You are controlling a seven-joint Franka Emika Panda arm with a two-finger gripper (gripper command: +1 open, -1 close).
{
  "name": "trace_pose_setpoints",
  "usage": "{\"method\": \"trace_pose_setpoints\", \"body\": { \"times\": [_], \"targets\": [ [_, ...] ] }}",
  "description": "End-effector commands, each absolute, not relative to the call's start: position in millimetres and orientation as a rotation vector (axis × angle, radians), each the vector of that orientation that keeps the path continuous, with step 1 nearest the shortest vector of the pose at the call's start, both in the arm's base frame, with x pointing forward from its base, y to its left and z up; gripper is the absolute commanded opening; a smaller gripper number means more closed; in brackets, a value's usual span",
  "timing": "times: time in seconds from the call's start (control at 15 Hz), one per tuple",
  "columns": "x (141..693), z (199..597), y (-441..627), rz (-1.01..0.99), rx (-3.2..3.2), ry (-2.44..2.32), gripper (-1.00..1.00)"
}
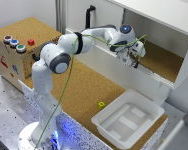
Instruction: Go push the yellow block to the left
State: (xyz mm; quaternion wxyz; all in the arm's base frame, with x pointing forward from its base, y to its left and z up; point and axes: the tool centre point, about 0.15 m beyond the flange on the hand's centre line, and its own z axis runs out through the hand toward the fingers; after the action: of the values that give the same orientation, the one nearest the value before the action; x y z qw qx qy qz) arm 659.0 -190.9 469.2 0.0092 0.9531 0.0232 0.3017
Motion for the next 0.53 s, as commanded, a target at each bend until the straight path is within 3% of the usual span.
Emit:
{"method": "trace_pose_setpoints", "body": {
  "times": [0.0, 0.47],
  "targets": [
    [634.4, 486.4, -190.8, 1.034, 2.955, 0.027, 1.0],
    [500.2, 476.7, -223.6, 0.865, 3.13, -0.147, 1.0]
  ]
}}
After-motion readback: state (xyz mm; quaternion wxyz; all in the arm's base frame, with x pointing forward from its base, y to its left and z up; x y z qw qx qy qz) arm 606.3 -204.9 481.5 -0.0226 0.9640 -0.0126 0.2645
